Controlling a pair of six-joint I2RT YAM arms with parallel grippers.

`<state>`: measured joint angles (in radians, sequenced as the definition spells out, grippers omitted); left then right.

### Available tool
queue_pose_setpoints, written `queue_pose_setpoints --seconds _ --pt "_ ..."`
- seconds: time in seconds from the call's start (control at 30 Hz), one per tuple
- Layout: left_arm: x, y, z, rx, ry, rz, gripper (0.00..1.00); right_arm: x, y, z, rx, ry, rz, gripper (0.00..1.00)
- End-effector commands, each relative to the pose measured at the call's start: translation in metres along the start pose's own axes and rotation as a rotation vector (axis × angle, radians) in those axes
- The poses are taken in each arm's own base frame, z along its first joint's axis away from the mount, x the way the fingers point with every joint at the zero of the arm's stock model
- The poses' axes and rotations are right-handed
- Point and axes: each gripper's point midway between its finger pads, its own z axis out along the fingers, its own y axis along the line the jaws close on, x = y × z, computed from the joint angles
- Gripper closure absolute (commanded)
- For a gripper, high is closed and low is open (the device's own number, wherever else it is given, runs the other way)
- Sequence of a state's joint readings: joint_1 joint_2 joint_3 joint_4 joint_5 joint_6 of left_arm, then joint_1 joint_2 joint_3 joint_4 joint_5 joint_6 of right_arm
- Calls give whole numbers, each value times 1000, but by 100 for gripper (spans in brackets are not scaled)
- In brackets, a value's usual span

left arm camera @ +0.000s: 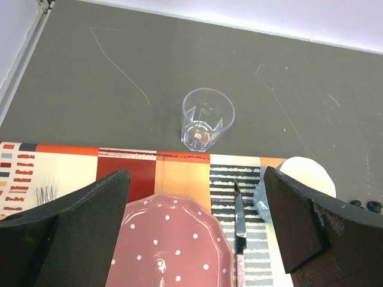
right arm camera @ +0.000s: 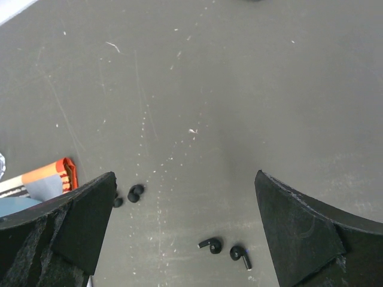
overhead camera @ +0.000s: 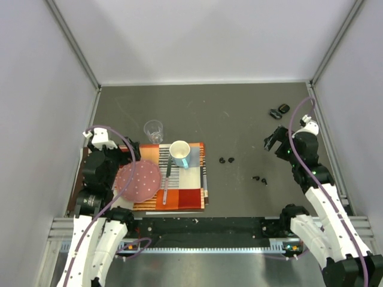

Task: Insert the wireless bluetooth earbuds into the charging case
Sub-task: Pick up the charging case at the center of the board.

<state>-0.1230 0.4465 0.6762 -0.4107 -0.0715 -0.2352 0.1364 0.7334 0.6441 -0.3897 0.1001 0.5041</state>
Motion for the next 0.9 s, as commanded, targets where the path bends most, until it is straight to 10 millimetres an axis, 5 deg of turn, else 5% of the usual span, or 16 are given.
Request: queue_pose_setpoints --seconds 0.0,0.17,0.57,0.63,0.77,0.87 --pt "-9 0 5 -1 -27 10 1 -17 -10 -4 72 -51 -22 1" --pt "-5 1 4 -7 -8 13 1 -15 -17 2 114 -43 -21 4" --pt "1 5 2 -21 14 19 1 -22 -9 16 100 -46 -16 40" --pt "2 3 2 -13 18 19 1 -21 -7 17 91 -44 -7 36" --pt "3 1 2 -3 24 18 1 -37 -1 13 86 -82 28 9" --pt "5 0 3 3 38 17 1 -50 7 2 62 -113 51 1"
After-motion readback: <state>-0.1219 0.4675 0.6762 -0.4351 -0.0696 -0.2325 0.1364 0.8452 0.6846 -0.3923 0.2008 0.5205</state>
